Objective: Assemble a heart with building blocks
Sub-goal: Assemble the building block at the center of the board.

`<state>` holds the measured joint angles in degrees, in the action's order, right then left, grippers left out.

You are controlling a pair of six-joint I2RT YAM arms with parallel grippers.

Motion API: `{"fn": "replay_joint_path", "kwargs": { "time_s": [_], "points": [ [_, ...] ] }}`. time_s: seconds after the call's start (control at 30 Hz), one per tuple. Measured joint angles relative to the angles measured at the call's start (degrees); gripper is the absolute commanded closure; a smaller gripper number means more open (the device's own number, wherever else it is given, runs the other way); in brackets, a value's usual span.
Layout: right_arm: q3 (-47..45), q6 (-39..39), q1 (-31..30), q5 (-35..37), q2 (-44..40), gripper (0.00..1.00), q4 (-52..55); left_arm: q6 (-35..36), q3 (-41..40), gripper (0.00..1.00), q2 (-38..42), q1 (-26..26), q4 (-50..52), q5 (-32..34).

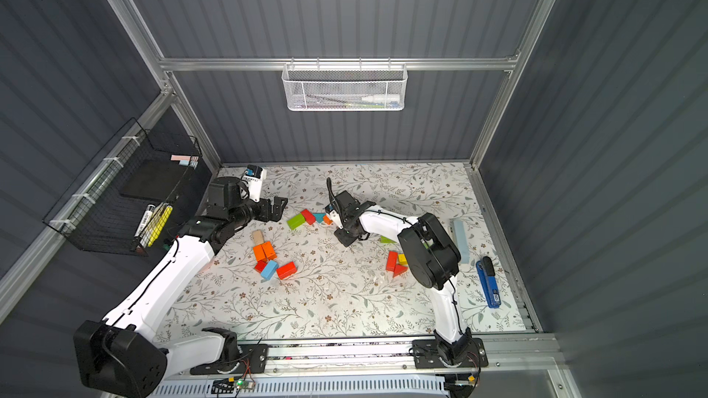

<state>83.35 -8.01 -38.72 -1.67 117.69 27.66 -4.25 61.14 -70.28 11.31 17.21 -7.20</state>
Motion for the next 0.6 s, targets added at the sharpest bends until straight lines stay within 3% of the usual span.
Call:
{"fn": "replay_joint_path", "kwargs": {
  "time_s": [0.6],
  "points": [
    [8.87,-1.44,3.21,-0.17,6.34,0.75,0.26,1.75,-0.63,0.01,0.00,0.00,-0.48,-2.51]
  ]
}}
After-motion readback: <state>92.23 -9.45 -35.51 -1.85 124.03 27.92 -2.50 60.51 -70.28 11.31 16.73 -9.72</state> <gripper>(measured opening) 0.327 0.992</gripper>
